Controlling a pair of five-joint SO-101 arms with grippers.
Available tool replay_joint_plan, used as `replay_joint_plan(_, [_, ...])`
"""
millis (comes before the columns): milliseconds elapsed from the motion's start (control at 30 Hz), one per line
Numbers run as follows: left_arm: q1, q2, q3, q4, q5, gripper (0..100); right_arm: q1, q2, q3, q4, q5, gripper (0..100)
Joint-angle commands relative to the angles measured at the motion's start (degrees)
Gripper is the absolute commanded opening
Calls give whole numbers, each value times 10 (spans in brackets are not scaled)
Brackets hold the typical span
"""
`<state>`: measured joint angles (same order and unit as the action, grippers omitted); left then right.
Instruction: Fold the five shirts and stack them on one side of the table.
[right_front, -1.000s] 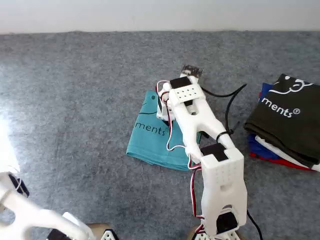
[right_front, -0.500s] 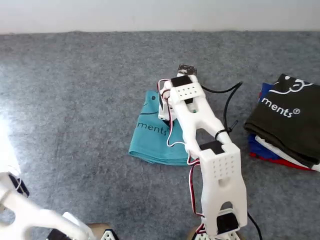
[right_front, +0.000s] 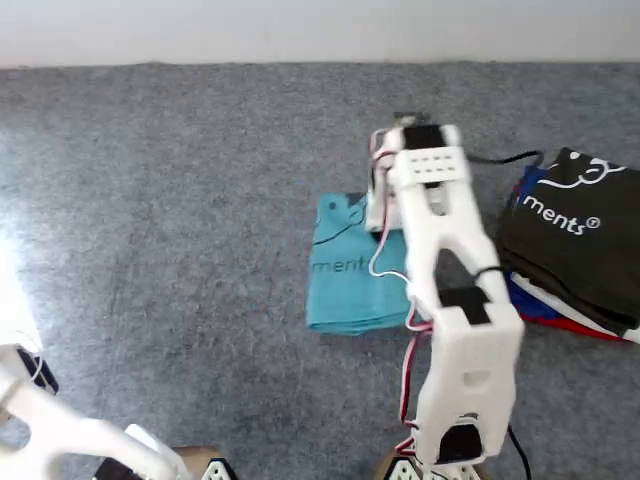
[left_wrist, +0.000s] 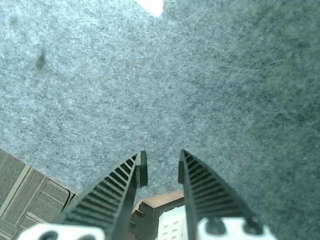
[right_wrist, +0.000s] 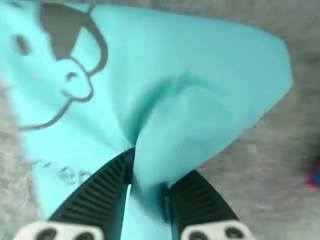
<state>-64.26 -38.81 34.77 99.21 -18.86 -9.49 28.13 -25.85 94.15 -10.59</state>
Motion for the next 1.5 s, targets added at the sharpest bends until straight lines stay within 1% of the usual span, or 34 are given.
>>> replay_joint_plan(0, [-4, -10, -1, -2, 2, 115, 34, -123, -12, 10, 41, 9])
replay_joint_plan(200, [-2, -10, -1, -2, 2, 115, 94, -238, -12, -12, 94, 9])
replay_joint_plan(367, [-2, -10, -1, -3, 2, 115, 167, -275, -12, -53, 124, 9])
replay_joint_plan(567, [-2, -10, 5, -4, 2, 115, 247, -270, -8, -102, 147, 9])
replay_joint_plan(700, [-2, -10, 10, -9, 2, 115, 297, -225, -6, -143, 183, 9])
replay_joint_plan(833, [-2, -10, 10, -9, 2, 115, 347, -179, -7, -182, 190, 9])
replay_joint_plan(1000, [-1, -10, 10, -9, 2, 115, 378, -138, -8, -196, 267, 23])
replay_joint_plan(1067, [-1, -10, 10, -9, 2, 115, 393, -135, -9, -194, 268, 85])
replay_joint_plan(1200, [-1, -10, 10, -9, 2, 115, 423, -161, -9, -190, 240, 307])
replay_joint_plan(1267, [-1, -10, 10, -9, 2, 115, 432, -183, -9, -190, 223, 391])
replay_joint_plan(1333, [-1, -10, 10, -9, 2, 115, 432, -205, -9, -190, 220, 417])
replay_joint_plan(1467, [-1, -12, 10, -9, 0, 115, 432, -240, -9, -189, 220, 374])
